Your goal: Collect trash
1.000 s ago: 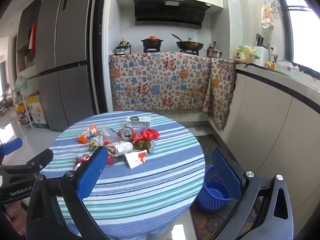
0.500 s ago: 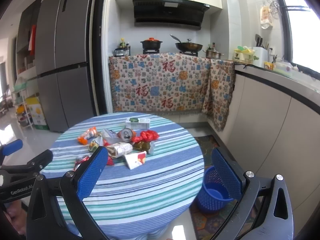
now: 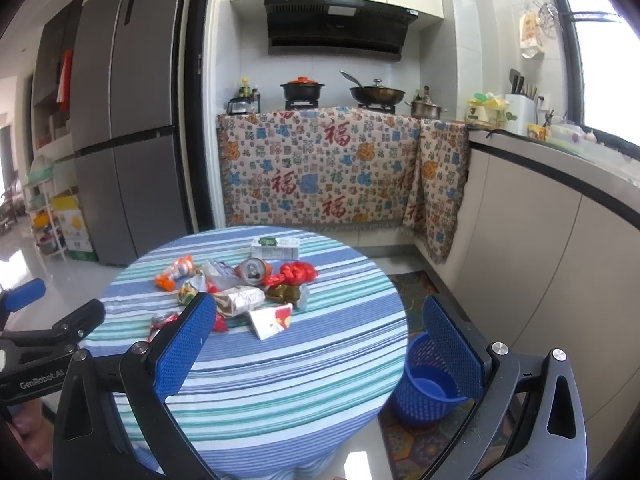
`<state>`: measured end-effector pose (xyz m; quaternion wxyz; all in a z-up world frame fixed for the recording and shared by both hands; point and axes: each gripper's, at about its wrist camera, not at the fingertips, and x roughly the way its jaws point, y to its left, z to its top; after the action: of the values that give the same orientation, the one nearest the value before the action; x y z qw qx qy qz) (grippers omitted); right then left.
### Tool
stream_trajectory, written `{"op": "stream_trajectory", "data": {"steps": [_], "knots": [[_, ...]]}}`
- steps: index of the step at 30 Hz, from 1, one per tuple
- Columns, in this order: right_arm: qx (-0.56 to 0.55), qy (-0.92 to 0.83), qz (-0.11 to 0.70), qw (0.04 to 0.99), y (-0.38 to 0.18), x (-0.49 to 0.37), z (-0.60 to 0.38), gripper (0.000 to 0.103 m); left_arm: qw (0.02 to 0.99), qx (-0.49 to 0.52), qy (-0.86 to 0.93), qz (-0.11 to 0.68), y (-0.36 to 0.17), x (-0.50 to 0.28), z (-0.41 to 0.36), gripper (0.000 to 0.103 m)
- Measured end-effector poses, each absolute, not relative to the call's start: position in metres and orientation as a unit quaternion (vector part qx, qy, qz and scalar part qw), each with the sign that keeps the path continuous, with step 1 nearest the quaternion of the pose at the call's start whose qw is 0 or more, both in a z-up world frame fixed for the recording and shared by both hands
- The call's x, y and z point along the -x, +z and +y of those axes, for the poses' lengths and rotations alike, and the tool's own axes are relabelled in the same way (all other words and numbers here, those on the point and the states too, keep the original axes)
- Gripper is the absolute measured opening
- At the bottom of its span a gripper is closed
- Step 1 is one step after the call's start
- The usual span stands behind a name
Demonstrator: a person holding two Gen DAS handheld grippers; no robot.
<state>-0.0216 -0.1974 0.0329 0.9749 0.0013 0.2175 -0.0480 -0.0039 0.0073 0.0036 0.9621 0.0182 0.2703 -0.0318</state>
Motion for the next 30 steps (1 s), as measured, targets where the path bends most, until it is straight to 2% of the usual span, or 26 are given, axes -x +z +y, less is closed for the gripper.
{"op": "stream_trajectory", "data": {"steps": [30], "knots": [[-0.003, -0.049, 0.214, 0.976, 0.0347, 0.022, -0.1978, 0.103, 0.962, -0.016, -0.037, 0.269, 0.01, 0.0041, 0.0059, 0.103]]}}
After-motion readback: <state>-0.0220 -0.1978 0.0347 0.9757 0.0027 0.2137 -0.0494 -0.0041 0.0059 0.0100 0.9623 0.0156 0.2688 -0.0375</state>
